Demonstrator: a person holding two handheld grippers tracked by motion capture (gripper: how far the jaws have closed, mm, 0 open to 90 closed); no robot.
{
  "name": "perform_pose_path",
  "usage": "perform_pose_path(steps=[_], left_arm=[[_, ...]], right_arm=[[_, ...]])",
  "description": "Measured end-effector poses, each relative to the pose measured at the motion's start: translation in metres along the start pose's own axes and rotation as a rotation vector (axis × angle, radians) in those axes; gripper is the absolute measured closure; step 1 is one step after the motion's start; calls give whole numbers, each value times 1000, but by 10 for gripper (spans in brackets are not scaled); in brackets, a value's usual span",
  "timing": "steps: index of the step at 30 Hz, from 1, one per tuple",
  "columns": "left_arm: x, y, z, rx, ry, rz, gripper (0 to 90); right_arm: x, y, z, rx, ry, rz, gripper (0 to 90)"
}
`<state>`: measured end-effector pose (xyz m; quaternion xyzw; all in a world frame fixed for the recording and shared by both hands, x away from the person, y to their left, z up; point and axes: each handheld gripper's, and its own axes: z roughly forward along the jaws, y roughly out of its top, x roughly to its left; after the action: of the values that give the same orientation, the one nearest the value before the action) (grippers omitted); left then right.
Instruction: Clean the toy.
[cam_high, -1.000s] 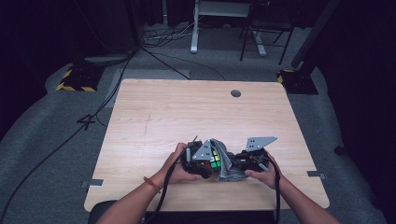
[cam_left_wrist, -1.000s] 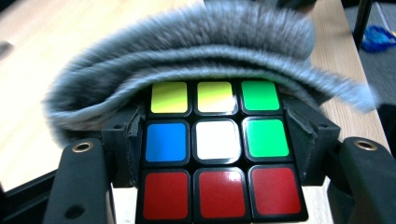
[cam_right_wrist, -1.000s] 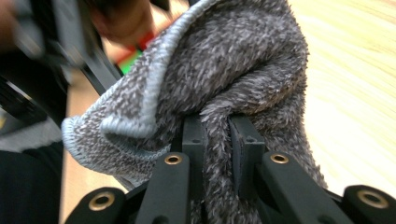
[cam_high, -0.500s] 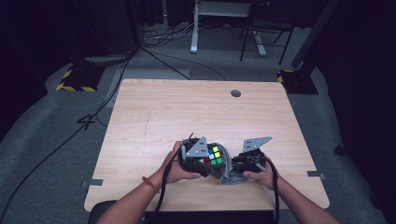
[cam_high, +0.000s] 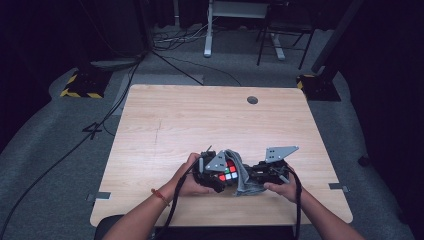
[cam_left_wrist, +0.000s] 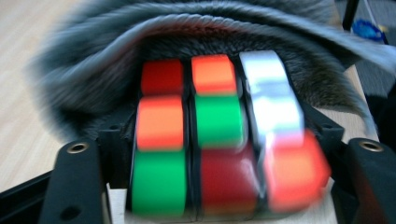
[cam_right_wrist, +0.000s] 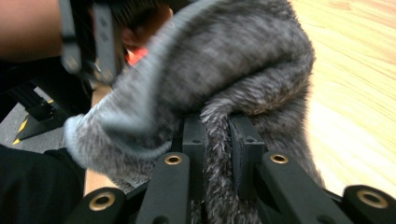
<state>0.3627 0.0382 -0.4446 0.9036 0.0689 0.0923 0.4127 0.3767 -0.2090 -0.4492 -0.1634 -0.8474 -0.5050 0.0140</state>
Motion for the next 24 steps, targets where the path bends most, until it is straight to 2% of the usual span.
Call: perform_pose_path(steps=[1, 2, 4, 6, 8, 11, 14, 17, 19, 22, 24], left_arm=[[-2, 1, 3, 27, 10, 24, 327], [-4, 1, 6, 35, 22, 37, 328], [-5, 1, 6, 44, 30, 36, 332], [-3, 1, 5, 30, 24, 26, 333], [-3, 2, 3, 30, 31, 27, 333], [-2, 2, 0, 12, 28, 27, 334], [-2, 3, -5, -9, 34, 23, 334], [-2, 6, -10, -45, 25, 19, 334], [-2, 7, -10, -35, 28, 35, 334], [-3, 6, -11, -33, 31, 35, 335], [-3, 6, -11, -20, 47, 40, 335]], right_arm=[[2, 1, 0, 8, -4, -13, 792], [3, 1, 2, 22, -15, -22, 792], [3, 0, 3, 37, -26, -29, 792], [0, -1, 3, 27, -23, -14, 792], [1, -1, 3, 34, -36, -21, 792], [1, -1, 6, 85, -76, -41, 792], [-5, -6, 9, 125, -92, -17, 791], [-8, -9, 13, 152, -80, 0, 791], [-6, -9, 15, 144, -70, -7, 791], [0, -6, 15, 151, -98, -40, 792], [-1, -5, 11, 133, -98, -24, 791]])
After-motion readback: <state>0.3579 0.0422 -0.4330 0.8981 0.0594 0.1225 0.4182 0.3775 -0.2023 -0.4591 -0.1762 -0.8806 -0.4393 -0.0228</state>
